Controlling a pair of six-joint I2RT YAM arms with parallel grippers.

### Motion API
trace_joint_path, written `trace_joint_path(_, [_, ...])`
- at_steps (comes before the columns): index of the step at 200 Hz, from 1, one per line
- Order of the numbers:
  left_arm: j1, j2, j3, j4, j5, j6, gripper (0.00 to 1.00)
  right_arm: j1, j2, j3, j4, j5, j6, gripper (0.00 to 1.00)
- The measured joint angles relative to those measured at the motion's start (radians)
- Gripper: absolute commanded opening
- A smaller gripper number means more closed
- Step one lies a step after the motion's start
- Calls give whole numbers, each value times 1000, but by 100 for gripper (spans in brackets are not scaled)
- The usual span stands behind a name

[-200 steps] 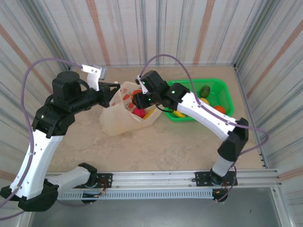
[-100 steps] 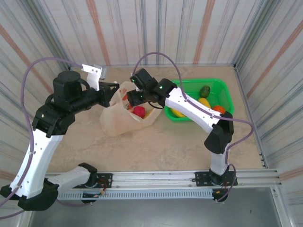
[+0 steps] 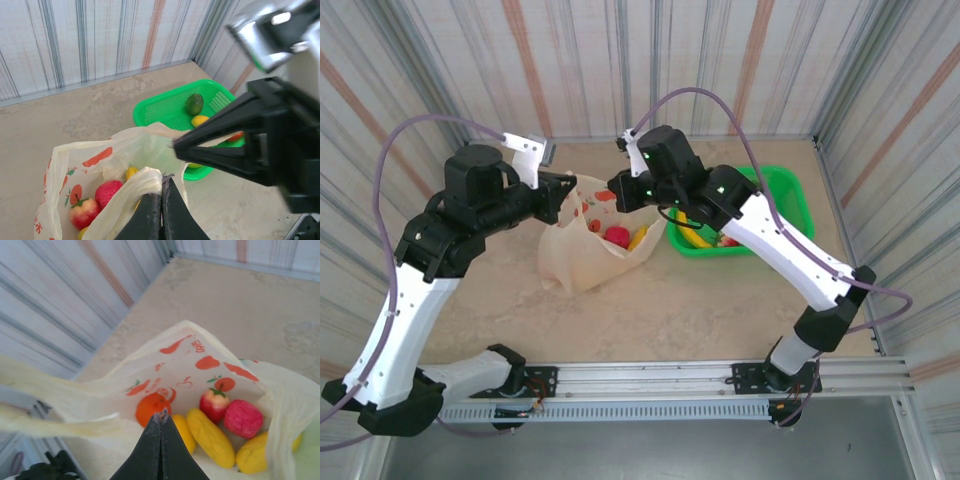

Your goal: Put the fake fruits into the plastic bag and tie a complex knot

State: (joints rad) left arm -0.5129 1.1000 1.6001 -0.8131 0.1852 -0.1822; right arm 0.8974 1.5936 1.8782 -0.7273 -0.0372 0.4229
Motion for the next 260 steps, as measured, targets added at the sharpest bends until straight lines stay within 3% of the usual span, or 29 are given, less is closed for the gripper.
trace_joint_path(36, [0,17,0,0,-7,3,1,-6,-64,-21,10,-76,-9,2])
trace_joint_path(56, [0,21,0,0,-22,3,0,-48,-109,-39,16,-94,-11,12])
trace_joint_path(91, [0,20,0,-2,-69,18,1,-289,-238,-150,27,-82,2,31])
trace_joint_path(99, [0,20,0,-3,-83,23,1,-359,-262,-187,24,-69,4,40])
trace_joint_path(123, [0,23,5,-6,-116,32,0,-509,-270,-272,8,-31,6,55])
trace_joint_path(149, [0,36,14,-6,-143,40,0,-609,-196,-356,-42,45,-18,74])
trace_joint_path(176, [0,45,14,-6,-154,48,1,-662,-62,-408,-89,132,-50,80])
trace_joint_path(183, [0,46,14,-6,-153,48,1,-671,-25,-414,-98,154,-62,87])
trace_joint_path(260, [-2,39,-46,2,-101,48,2,-743,244,-418,-111,251,-97,90])
